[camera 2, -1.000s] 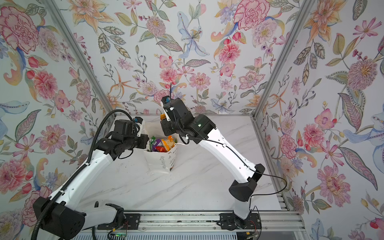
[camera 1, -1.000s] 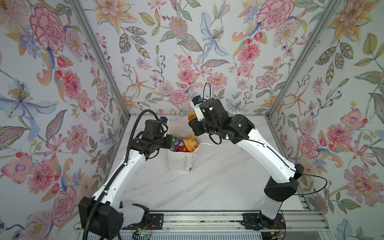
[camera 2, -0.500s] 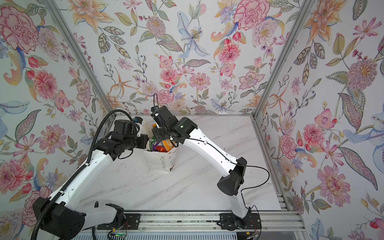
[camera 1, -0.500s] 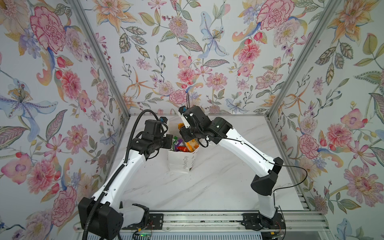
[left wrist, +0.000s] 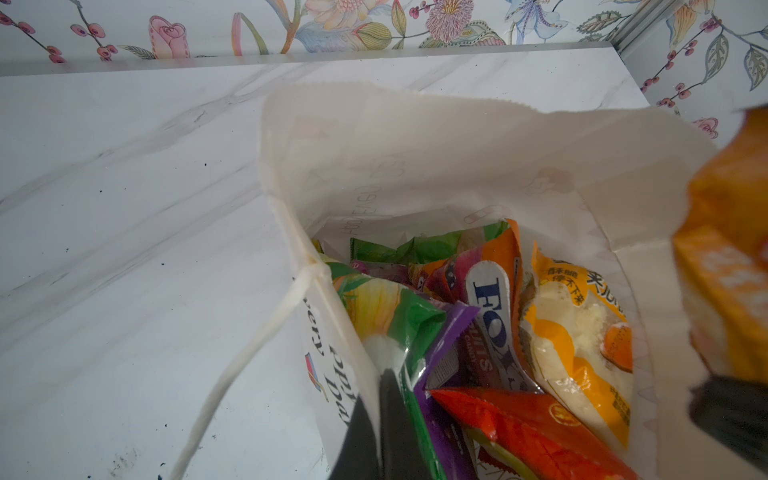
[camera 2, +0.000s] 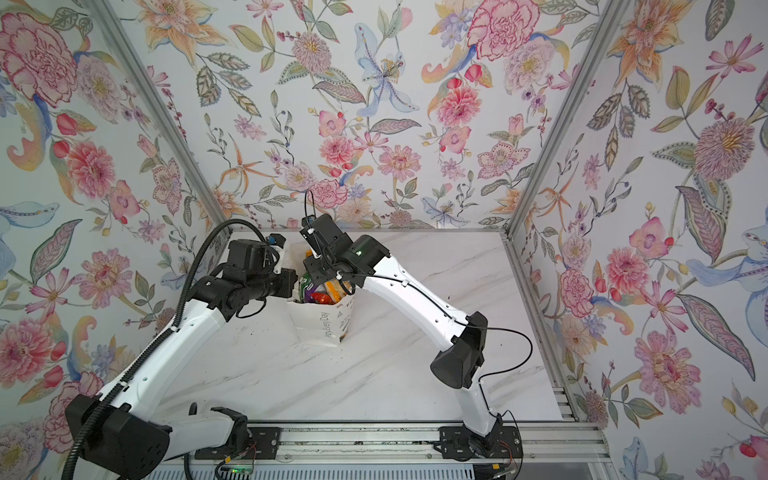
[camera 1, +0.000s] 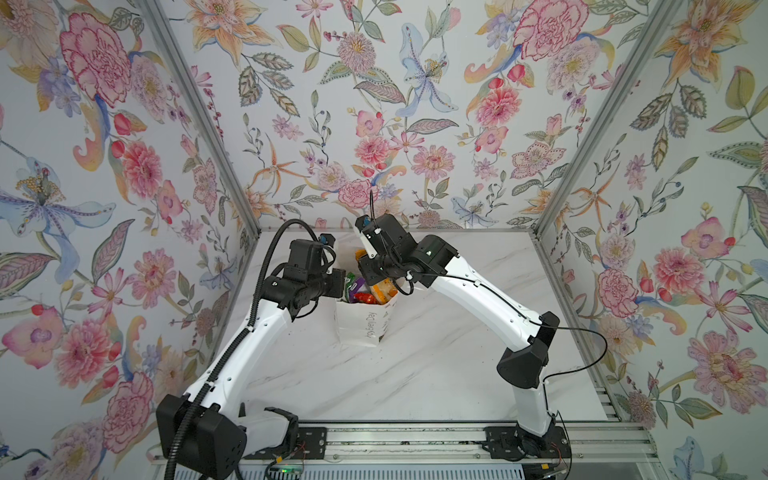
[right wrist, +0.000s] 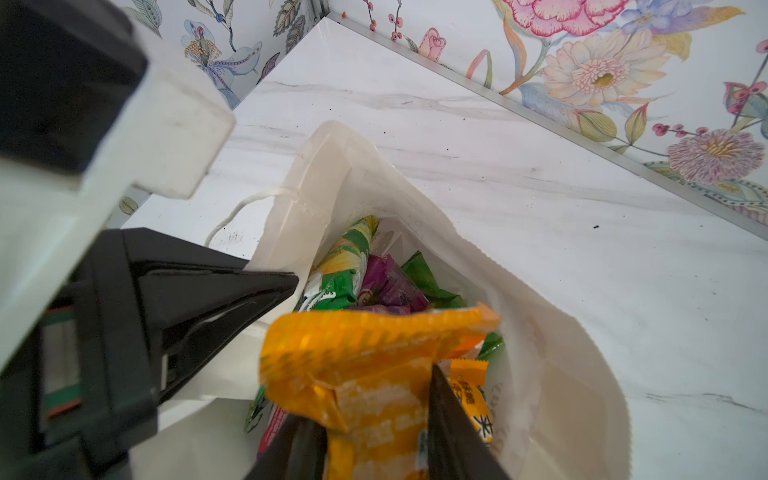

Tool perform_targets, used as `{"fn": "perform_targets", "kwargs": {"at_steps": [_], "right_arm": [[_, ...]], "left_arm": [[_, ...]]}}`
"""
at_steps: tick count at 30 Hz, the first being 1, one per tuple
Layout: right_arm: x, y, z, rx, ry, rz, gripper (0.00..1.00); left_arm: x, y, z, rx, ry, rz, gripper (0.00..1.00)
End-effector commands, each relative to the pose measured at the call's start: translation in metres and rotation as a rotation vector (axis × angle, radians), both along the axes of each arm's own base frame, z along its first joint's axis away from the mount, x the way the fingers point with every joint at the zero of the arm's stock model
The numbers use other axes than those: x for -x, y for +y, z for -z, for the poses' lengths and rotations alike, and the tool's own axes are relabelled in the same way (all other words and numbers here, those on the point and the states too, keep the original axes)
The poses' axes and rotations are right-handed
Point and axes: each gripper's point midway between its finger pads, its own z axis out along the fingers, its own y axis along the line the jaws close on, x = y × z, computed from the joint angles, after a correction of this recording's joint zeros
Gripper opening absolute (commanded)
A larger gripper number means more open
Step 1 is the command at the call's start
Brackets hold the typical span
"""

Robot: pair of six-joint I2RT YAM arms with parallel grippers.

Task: Place the snacks into the paper bag
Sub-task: 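Lower the orange candy into the paper bag and open the right gripper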

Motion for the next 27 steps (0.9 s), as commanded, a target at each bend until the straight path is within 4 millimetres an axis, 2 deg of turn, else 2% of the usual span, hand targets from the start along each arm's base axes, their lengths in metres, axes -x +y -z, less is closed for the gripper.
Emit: {"fn": "perform_targets", "kwargs": {"at_steps": [1, 3, 10, 12, 15, 19, 22, 27], "right_arm": [[-0.001, -0.001, -0.001, -0.005, 0.005, 0.005, 0.45], [0.0, -0.002, -0.006, -0.012, -0.001, 0.007, 0.5], [0.004, -0.013, -0.023, -0.02, -0.02, 0.029, 0.54], [0.006, -0.024, -0.028, -0.01, -0.028, 0.063, 0.55], [0.003, -0.051, -0.033, 0.01, -0.036, 0.159, 0.56], [-0.001, -0.09, -0.026, 0.032, -0.019, 0.271, 0.6], [-0.005, -0.11, -0.01, 0.055, 0.019, 0.327, 0.64], [-0.003, -0.113, 0.021, 0.095, 0.091, 0.336, 0.68]], "left_arm": [[-0.008, 0.005, -0.027, 0.01, -0.115, -0.004, 0.0], [-0.008, 0.005, -0.026, 0.009, -0.113, -0.005, 0.0], [-0.008, 0.005, -0.026, 0.01, -0.114, -0.007, 0.0], [-0.008, 0.006, -0.025, 0.007, -0.112, -0.009, 0.0], [-0.008, 0.006, -0.025, 0.007, -0.112, -0.008, 0.0], [-0.008, 0.005, -0.026, 0.009, -0.114, -0.008, 0.0], [-0.008, 0.005, -0.025, 0.009, -0.113, -0.006, 0.0], [-0.009, 0.003, -0.025, 0.015, -0.112, -0.003, 0.0]]}}
